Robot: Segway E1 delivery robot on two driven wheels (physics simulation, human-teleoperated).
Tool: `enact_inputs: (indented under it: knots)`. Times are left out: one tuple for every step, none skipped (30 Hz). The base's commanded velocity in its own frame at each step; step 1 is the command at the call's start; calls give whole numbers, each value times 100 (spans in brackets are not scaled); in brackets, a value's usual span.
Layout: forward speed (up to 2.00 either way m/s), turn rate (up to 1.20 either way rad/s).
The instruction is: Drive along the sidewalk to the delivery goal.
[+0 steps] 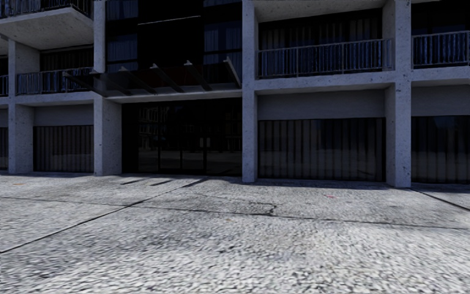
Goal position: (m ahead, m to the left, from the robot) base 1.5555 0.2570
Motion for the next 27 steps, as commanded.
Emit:
enact_inputs:
  knots:
    - [200, 0]
    - [200, 0]
    - [200, 0]
    - [200, 0]
    - [200, 0]
    - [200, 0]
    - [200, 0]
    - [200, 0]
    - [200, 0]
    - [200, 0]
    - [200, 0]
    - [200, 0]
    - [200, 0]
    - [200, 0]
    - [200, 0]
    - [200, 0]
    - [200, 0]
    - [200, 0]
    - [200, 0]
    - [200, 0]
    - [200, 0]
    - [200, 0]
    - [200, 0]
    - [200, 0]
    - [200, 0]
    - [200, 0]
    - [200, 0]
